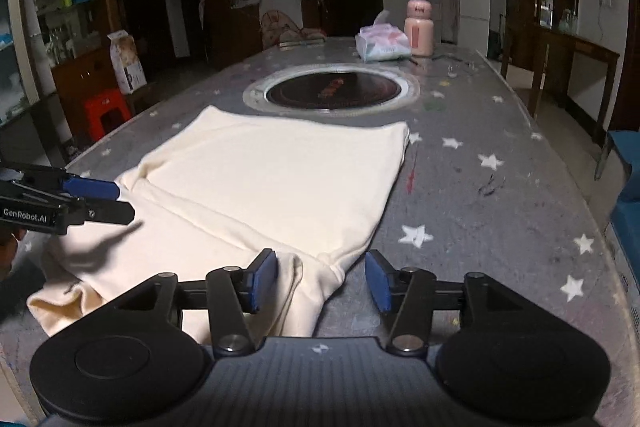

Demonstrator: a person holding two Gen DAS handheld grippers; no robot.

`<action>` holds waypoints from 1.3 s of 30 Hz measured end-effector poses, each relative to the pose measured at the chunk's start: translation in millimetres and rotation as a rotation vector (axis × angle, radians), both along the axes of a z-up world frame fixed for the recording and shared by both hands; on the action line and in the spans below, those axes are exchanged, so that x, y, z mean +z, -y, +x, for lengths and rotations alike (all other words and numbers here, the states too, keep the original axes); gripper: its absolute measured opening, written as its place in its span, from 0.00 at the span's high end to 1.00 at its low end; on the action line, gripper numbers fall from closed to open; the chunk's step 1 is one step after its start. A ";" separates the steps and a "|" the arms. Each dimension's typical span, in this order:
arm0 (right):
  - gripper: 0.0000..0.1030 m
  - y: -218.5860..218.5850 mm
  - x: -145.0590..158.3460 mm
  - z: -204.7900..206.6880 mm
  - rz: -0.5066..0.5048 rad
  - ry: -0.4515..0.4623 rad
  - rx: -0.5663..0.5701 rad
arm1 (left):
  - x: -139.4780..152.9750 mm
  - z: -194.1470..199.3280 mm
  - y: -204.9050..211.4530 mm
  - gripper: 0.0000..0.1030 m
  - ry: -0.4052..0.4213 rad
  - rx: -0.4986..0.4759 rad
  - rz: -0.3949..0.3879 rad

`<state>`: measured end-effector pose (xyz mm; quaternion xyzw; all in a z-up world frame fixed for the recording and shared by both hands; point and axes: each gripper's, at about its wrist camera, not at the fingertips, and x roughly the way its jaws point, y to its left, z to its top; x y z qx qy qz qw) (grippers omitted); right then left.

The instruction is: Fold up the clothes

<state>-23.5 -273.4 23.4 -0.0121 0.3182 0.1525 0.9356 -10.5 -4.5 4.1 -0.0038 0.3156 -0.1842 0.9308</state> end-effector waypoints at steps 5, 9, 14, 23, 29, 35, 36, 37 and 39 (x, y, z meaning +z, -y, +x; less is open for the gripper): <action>0.38 -4.4 -6.9 2.4 -0.020 -0.017 0.019 | -10.7 2.2 -3.4 0.11 -0.037 0.048 0.035; 0.17 1.4 -17.2 4.4 -0.009 -0.027 -0.015 | -12.4 -5.2 -9.4 0.00 -0.006 0.056 0.071; 0.00 8.0 -20.9 7.2 0.014 -0.043 -0.024 | -18.7 -4.9 -17.1 0.00 -0.027 0.063 0.067; 0.00 6.5 -22.9 7.6 0.001 -0.051 -0.022 | -19.1 -4.4 -16.6 0.00 -0.027 0.064 0.073; 0.00 7.3 -23.6 7.5 0.001 -0.051 -0.022 | -19.4 -4.2 -15.5 0.00 -0.026 0.064 0.082; 0.00 6.5 -22.4 8.1 -0.003 -0.051 -0.021 | -19.0 -5.6 -15.5 0.00 -0.026 0.071 0.083; 0.00 6.3 -21.7 8.3 -0.005 -0.052 -0.020 | -18.4 -6.6 -15.8 0.00 -0.029 0.077 0.080; 0.00 5.5 -20.7 7.5 -0.012 -0.049 -0.020 | -17.4 -8.7 -16.4 0.00 -0.033 0.084 0.075; 0.00 1.6 -16.9 1.8 -0.048 -0.030 -0.018 | -14.1 -14.8 -15.4 0.00 -0.034 0.082 0.077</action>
